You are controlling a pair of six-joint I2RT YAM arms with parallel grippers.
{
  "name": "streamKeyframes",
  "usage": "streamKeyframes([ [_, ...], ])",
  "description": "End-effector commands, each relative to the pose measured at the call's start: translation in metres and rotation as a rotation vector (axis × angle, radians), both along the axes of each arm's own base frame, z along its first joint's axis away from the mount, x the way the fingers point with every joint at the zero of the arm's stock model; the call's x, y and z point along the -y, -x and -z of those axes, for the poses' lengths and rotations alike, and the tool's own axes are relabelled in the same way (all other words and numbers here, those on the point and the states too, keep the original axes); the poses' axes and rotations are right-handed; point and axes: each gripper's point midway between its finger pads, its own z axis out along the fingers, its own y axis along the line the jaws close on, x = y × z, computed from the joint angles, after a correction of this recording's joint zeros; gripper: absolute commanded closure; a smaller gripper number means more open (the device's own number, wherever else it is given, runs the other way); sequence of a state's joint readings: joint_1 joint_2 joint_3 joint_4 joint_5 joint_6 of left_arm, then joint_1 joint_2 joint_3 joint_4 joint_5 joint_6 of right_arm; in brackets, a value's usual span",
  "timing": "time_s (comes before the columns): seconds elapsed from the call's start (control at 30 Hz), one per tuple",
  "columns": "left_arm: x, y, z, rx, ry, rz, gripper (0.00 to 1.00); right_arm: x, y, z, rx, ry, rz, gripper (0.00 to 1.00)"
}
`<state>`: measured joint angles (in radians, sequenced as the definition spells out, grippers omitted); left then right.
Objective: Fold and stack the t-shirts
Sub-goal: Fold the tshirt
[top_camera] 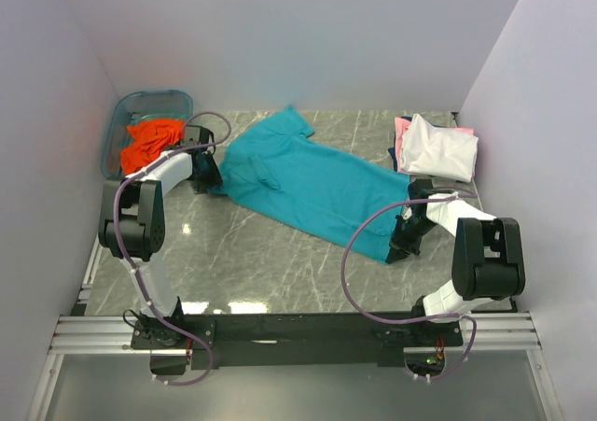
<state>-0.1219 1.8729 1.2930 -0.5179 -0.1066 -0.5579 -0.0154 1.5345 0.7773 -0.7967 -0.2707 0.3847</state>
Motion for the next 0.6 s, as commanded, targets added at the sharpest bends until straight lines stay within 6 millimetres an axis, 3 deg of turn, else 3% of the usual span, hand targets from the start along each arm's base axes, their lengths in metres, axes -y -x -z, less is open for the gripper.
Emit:
streamKeyframes([
  [0.0, -0.005, -0.01, -0.005, 0.05, -0.025, -0.012, 0.54, 0.004, 0.005, 0.004, -0.015, 0.031, -0.009, 1.0],
  [0.3, -0.005, -0.021, 0.007, 0.049, -0.031, -0.007, 0.62, 0.005, 0.005, 0.003, -0.021, 0.039, -0.011, 1.0],
  [0.57, -0.006, -0.016, 0.023, 0.017, -0.035, -0.017, 0.65, 0.007, 0.002, 0.001, -0.017, 0.051, -0.01, 1.0],
])
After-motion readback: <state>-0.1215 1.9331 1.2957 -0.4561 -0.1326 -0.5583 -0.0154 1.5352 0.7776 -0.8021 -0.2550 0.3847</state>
